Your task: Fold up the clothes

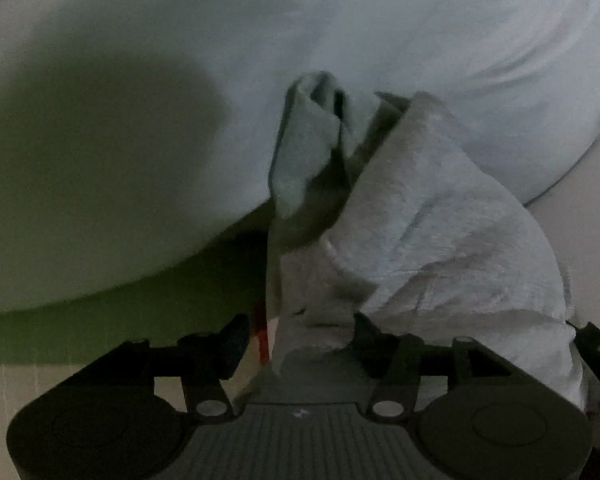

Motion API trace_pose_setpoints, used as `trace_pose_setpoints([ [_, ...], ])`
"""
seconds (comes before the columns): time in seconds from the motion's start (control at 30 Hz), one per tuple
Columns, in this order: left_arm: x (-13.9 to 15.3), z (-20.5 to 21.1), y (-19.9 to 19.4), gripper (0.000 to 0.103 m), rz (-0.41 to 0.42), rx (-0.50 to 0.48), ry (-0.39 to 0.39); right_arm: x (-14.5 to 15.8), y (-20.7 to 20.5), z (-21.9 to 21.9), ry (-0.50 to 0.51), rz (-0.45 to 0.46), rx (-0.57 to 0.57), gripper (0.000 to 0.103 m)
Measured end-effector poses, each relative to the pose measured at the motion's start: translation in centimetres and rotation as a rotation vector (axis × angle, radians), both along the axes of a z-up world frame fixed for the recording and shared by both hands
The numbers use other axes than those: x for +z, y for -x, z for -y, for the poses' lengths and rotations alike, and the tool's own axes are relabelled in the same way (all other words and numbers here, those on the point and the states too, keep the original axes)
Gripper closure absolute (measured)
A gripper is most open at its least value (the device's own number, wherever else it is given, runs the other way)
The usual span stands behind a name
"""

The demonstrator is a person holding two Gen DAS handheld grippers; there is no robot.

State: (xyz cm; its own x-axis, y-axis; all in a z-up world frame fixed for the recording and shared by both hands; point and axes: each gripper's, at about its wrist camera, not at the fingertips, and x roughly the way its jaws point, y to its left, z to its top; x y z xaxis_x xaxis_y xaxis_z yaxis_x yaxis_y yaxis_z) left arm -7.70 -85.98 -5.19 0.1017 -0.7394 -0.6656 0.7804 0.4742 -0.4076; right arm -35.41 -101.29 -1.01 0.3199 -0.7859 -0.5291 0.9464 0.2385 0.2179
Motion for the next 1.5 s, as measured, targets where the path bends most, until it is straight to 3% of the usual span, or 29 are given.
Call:
trace_pose_setpoints([
  [0.1,0.5,0.7,0.4,0.033,0.04,-0.014,-0.01,-0.3,-1.2,1.0,0.013,-0.051,-0.022,0.018],
  [0.23,2.8,-1.2,1.9,0.033,0.126,-0.036,-0.025,0.5,-1.9,0.7,0.052,-0.105,-0.027,0.014],
  [0.33,4.7,-4.0,3.6,0.023,0.202,-0.06,-0.006,2.3,-0.5,-2.8,0.142,-0.12,-0.001,0.0],
  [0.5,7.6,-9.9,6.2,0.006,0.289,-0.082,0.068,5.3,1.5,-10.4,0.251,-0.109,0.021,0.0],
  [0.77,10.6,-23.2,11.7,0.0,0.327,-0.098,0.15,5.8,5.1,-21.7,0.169,0.006,0.071,0.0],
  [0.87,10.4,-25.9,13.1,0.0,0.353,-0.096,0.156,5.0,6.2,-26.1,0.155,-0.012,0.075,0.0],
  [1.1,9.2,-32.6,16.7,0.0,0.366,-0.21,0.126,2.7,9.6,-34.7,0.119,-0.053,0.045,0.0],
  [1.5,7.3,-38.2,19.7,0.0,0.382,-0.298,0.056,0.1,12.8,-42.0,0.051,-0.066,0.055,0.0],
])
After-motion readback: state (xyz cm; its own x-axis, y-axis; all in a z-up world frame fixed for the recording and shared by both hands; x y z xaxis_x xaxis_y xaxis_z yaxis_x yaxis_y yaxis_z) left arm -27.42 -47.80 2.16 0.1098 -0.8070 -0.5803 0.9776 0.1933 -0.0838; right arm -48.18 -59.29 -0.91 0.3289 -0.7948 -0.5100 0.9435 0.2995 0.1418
